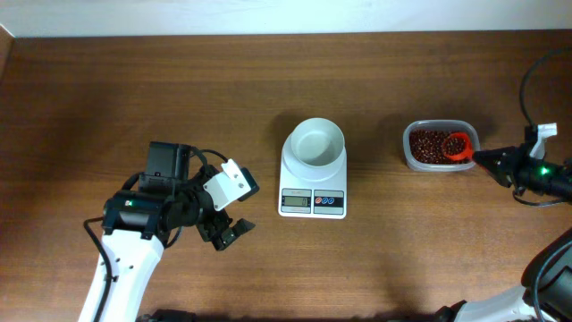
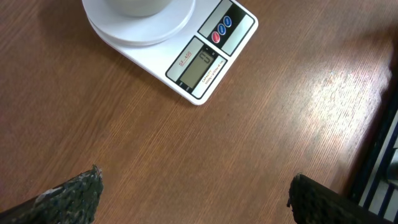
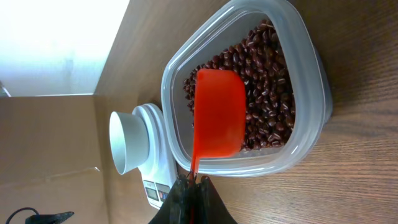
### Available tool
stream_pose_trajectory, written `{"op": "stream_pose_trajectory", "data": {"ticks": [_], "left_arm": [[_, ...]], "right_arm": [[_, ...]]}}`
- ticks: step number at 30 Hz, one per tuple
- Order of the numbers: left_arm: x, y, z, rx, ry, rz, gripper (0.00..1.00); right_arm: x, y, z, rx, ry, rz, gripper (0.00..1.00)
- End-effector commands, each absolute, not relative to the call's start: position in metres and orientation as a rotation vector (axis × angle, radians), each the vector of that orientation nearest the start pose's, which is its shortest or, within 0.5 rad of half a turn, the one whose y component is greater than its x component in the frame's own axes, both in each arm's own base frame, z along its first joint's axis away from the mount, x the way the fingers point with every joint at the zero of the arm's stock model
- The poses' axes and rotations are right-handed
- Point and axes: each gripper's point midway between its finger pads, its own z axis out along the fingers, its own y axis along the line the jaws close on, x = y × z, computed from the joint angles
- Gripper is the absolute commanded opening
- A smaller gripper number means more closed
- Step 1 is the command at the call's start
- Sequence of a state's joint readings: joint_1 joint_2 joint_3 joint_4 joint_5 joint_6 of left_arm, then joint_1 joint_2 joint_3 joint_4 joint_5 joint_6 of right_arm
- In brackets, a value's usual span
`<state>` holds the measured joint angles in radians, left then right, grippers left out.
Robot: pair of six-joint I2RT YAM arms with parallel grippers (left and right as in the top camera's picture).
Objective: Scoop and weigh 50g on scale
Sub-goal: 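Dip the scoop into the red beans tub with the right gripper, then carry the filled scoop over the white bowl on the scale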
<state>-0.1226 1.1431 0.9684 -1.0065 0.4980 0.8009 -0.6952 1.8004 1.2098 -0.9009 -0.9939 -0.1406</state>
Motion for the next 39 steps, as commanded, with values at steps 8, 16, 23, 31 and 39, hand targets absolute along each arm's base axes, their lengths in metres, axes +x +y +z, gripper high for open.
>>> {"op": "stream_pose_trajectory", "data": {"ticks": [8,16,23,31,39], "left_arm": [[0.234,-0.113,0.161,1.277,2.239,-0.467,0.99],[0.234,-0.113,0.161,1.277,2.239,-0.467,0.99],[0.234,-0.113,0.161,1.277,2.239,-0.467,0.99],[0.234,-0.113,0.161,1.277,2.239,-0.467,0.99],[0.234,-0.113,0.161,1.277,2.239,-0.467,0.99]], "right_arm": [[0.351,-0.092,0.138,0.559,2.213,1.304,0.04],[0.351,-0.084,0.15,0.563,2.152,1.398,0.04],[0.359,-0.039,0.159,0.432,2.165,1.515,0.04],[0.359,0.048,0.16,0.176,2.277,1.644,0.04],[0.356,0.114,0.162,-0.027,2.331,1.725,0.04]]}}
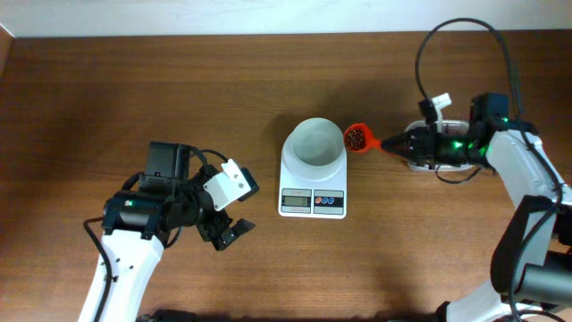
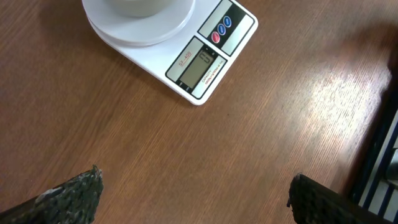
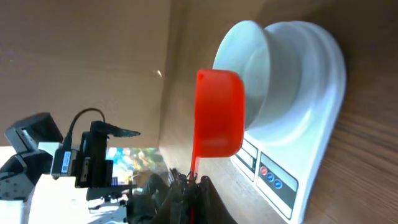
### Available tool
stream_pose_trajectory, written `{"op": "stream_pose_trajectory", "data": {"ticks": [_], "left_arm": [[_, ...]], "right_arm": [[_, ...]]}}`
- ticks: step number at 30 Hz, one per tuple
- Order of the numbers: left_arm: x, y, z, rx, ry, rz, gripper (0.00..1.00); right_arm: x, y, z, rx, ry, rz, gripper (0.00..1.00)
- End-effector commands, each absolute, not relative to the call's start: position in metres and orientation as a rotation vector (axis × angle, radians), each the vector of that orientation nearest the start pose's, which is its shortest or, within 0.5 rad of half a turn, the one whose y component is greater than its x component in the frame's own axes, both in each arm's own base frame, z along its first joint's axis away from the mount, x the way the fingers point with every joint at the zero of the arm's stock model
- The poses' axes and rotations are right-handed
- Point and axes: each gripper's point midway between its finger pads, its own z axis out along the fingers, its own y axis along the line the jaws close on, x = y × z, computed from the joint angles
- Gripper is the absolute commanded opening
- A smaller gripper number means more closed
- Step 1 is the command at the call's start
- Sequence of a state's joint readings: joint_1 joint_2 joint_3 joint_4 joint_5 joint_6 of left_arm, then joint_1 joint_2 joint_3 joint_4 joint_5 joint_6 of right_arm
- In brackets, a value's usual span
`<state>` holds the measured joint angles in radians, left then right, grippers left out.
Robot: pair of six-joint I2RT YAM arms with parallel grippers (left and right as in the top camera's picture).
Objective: Scoop and weigh 50g on scale
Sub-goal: 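Carry the filled scoop over the white bowl on the scale, then tilt the scoop to pour beans into the white bowl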
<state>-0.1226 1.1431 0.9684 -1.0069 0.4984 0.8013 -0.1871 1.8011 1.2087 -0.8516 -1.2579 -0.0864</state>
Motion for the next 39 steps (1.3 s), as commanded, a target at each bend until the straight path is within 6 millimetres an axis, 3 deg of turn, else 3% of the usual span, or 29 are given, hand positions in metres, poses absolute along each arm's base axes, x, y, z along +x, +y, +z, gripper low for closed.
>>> {"op": "stream_pose_trajectory", "data": {"ticks": [1,5,9,14,18,28,39], "left_arm": [[0.234,-0.113,0.161,1.277,2.239,-0.467,0.99],[0.234,-0.113,0.161,1.277,2.239,-0.467,0.99],[0.234,-0.113,0.161,1.277,2.239,-0.467,0.99],[0.234,-0.113,0.161,1.277,2.239,-0.467,0.99],[0.234,-0.113,0.161,1.277,2.239,-0.467,0.99],[0.234,-0.113,0.161,1.277,2.239,-0.467,0.99],[0.234,-0.113,0.161,1.277,2.239,-0.467,0.99]], "right_arm": [[0.356,0.119,0.163,-0.039,2.334,1.73,0.04],[0.364,0.138,0.165,-0.116,2.321,1.718,0.04],[0.375,0.145,0.15,-0.223,2.355,1.539,0.04],[0.377,0.156,0.139,-0.563,2.273,1.315,0.04],[0.378,0.158,0.128,-0.636,2.296,1.209,0.04],[0.377,0.163,0.136,-0.683,2.232,1.246,0.04],[0.373,0.163,0.13,-0.66,2.284,1.239,0.04]]}}
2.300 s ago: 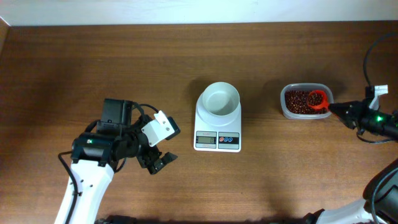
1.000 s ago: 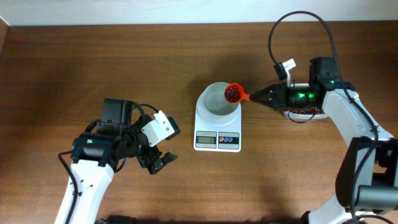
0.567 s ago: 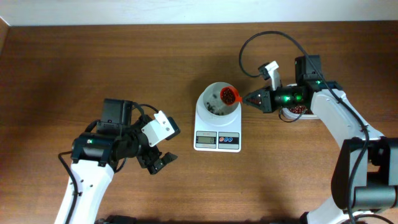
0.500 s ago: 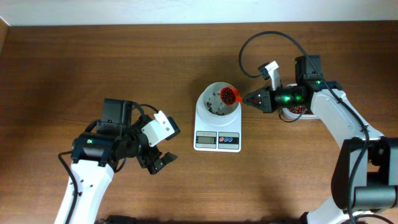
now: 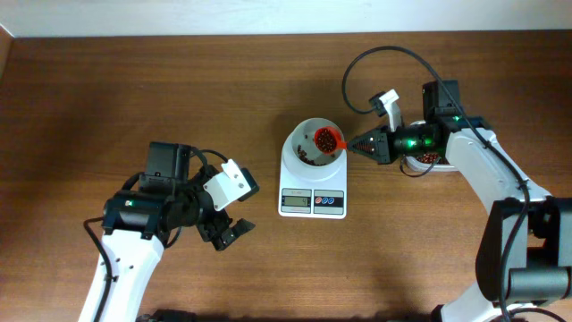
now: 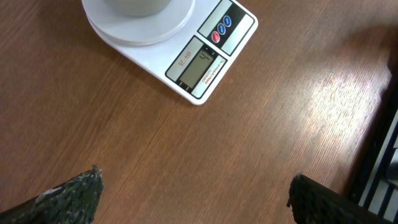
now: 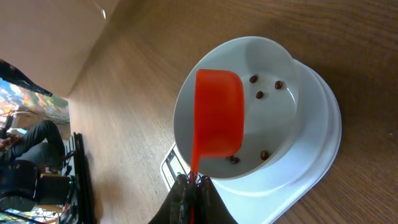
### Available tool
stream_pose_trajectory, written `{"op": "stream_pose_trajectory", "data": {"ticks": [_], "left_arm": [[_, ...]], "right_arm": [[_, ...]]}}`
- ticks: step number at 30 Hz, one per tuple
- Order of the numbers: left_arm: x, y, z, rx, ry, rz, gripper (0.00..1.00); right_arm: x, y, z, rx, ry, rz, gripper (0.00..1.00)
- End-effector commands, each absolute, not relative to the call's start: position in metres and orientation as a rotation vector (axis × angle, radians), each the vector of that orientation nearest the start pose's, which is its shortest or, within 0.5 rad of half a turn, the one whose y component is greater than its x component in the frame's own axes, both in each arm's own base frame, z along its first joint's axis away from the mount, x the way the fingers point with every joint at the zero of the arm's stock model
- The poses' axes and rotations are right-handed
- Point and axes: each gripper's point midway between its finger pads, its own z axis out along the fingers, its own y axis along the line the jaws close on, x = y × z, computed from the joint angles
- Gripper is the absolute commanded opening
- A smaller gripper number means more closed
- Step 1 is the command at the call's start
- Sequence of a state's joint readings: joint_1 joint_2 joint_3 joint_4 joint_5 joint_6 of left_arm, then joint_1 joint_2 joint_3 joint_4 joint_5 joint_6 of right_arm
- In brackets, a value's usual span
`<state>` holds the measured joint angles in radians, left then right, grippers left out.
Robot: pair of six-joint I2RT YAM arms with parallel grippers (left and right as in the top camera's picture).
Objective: Scoop and weigh 50g on scale
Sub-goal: 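Tilt the scoop to pour beans into the white bowl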
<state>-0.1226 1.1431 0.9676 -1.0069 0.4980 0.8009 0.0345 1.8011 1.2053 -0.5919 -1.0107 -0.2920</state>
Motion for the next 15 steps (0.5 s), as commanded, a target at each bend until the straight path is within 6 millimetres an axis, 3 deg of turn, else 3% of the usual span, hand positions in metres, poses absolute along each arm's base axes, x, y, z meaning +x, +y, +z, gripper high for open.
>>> {"op": "stream_pose_trajectory", "data": {"ticks": [1,6,8,10,11,12,13,14,15], "left_arm": [[0.234,-0.113,0.161,1.277,2.239,-0.467,0.99],[0.234,-0.113,0.161,1.277,2.239,-0.467,0.99],[0.234,-0.113,0.161,1.277,2.239,-0.467,0.99],[0.234,-0.113,0.161,1.277,2.239,-0.467,0.99],[0.234,-0.113,0.161,1.277,2.239,-0.467,0.99],[0.234,-0.113,0.161,1.277,2.239,-0.467,0.99],[0.234,-0.113,0.161,1.277,2.239,-0.467,0.99],[0.234,-0.113,0.161,1.277,2.239,-0.467,0.99],[0.234,-0.113,0.161,1.277,2.239,-0.467,0.99]], "right_arm": [[0.375,0.163,0.131,-0.667,2.272,1.233,0.04],[0.381,0.162,0.131,-0.721,2.23,1.18,0.04],[0.374,0.172,0.15,-0.785,2.107,1.284,0.04],[0.379,0.165,0.139,-0.776,2.169,1.188,0.04],[0.375,0.17,0.147,-0.793,2.117,1.254,0.04],[0.386,0.162,0.137,-0.803,2.154,1.124,0.04],[0.387,0.16,0.134,-0.766,2.194,1.107,0.04],[0.376,0.17,0.149,-0.821,2.1,1.224,0.04],[0.385,0.164,0.138,-0.86,2.125,1.088,0.04]]}}
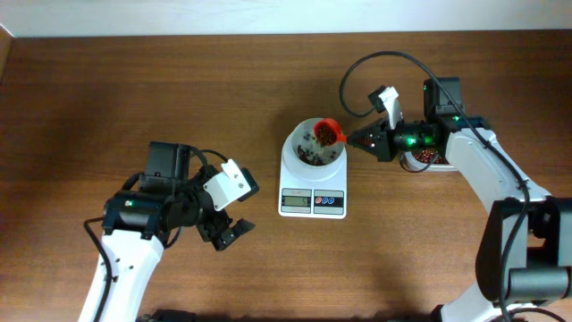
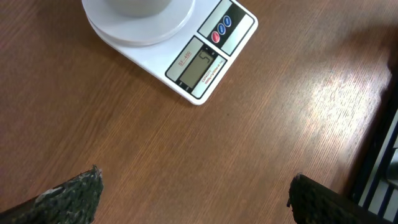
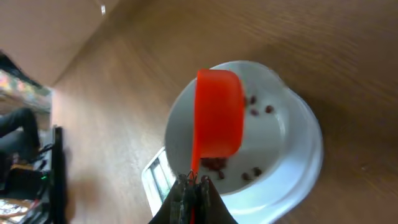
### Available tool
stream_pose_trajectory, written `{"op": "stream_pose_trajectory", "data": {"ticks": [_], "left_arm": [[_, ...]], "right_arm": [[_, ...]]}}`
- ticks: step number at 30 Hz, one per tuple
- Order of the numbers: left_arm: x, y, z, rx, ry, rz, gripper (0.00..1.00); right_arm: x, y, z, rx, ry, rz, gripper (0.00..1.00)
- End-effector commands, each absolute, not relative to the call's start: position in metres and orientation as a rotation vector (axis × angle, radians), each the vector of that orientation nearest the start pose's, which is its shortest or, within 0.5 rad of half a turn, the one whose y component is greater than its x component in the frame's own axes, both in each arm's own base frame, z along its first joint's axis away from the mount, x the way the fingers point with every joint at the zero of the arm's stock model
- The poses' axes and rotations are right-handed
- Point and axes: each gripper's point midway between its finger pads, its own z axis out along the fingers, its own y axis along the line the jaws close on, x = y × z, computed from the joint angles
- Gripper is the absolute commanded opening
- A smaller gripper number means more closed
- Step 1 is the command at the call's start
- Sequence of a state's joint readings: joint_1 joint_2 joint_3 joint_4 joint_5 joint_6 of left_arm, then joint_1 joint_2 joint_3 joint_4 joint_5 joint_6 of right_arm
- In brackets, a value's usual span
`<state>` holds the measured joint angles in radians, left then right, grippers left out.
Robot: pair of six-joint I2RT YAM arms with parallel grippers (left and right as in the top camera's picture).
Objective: Scoop and weigh 50g on scale
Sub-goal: 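Tilt the scoop to pour beans into the white bowl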
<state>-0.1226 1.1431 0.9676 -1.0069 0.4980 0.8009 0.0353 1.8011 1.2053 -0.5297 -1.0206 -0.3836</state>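
Note:
A white scale (image 1: 313,192) stands mid-table with a white bowl (image 1: 312,143) on it. Dark red beans (image 1: 308,156) lie in the bowl. My right gripper (image 1: 368,139) is shut on the handle of an orange scoop (image 1: 327,132), held over the bowl's right rim. From the right wrist, the scoop (image 3: 217,112) hangs above the bowl (image 3: 267,152) and scattered beans (image 3: 214,163). My left gripper (image 1: 228,231) stands open over bare wood left of the scale (image 2: 202,53), its fingertips (image 2: 74,190) wide apart.
A clear tub of beans (image 1: 427,156) sits behind my right arm, right of the scale. The right arm's cable (image 1: 384,67) loops above the table. The table's back edge meets a white wall.
More beans lie in the bowl now. The scoop has shifted slightly toward the bowl's right rim and looks tipped. The scale's readout has changed. The left arm is unmoved.
The scoop first lay in the tub of beans, held by my right gripper. Then it hung loaded just right of the empty bowl. Later it was over the bowl with a few beans dropped in, and now a larger heap lies there.

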Motion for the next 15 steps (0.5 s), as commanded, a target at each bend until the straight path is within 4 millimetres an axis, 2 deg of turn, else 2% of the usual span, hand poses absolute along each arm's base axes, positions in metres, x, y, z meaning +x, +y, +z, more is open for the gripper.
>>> {"op": "stream_pose_trajectory", "data": {"ticks": [1,2,3,4,5,6,7,8,9,10,11,12,13,14,15], "left_arm": [[0.234,-0.113,0.161,1.277,2.239,-0.467,0.99],[0.234,-0.113,0.161,1.277,2.239,-0.467,0.99],[0.234,-0.113,0.161,1.277,2.239,-0.467,0.99],[0.234,-0.113,0.161,1.277,2.239,-0.467,0.99],[0.234,-0.113,0.161,1.277,2.239,-0.467,0.99],[0.234,-0.113,0.161,1.277,2.239,-0.467,0.99],[0.234,-0.113,0.161,1.277,2.239,-0.467,0.99],[0.234,-0.113,0.161,1.277,2.239,-0.467,0.99],[0.234,-0.113,0.161,1.277,2.239,-0.467,0.99],[0.234,-0.113,0.161,1.277,2.239,-0.467,0.99],[0.234,-0.113,0.161,1.277,2.239,-0.467,0.99],[0.234,-0.113,0.161,1.277,2.239,-0.467,0.99],[0.234,-0.113,0.161,1.277,2.239,-0.467,0.99],[0.234,-0.113,0.161,1.277,2.239,-0.467,0.99],[0.234,-0.113,0.161,1.277,2.239,-0.467,0.99]], "right_arm": [[0.386,0.163,0.137,-0.83,2.156,1.083,0.04],[0.381,0.17,0.151,-0.865,2.074,1.152,0.04],[0.394,0.161,0.138,-0.837,2.144,1.018,0.04],[0.386,0.171,0.15,-0.81,2.12,1.131,0.04],[0.392,0.171,0.148,-0.854,2.097,1.063,0.04],[0.395,0.169,0.145,-0.785,2.159,1.05,0.04],[0.388,0.176,0.154,-0.835,2.1,1.109,0.04],[0.395,0.173,0.142,-0.808,2.169,1.013,0.04],[0.381,0.185,0.156,-0.874,2.08,1.133,0.04],[0.391,0.178,0.148,-0.922,2.081,0.995,0.04],[0.394,0.172,0.144,-0.855,2.153,0.961,0.04],[0.383,0.181,0.156,-0.876,2.1,1.076,0.04],[0.382,0.183,0.16,-0.887,2.075,1.089,0.04],[0.395,0.173,0.151,-0.877,2.114,0.956,0.04],[0.391,0.176,0.159,-0.863,2.109,0.999,0.04]]}}
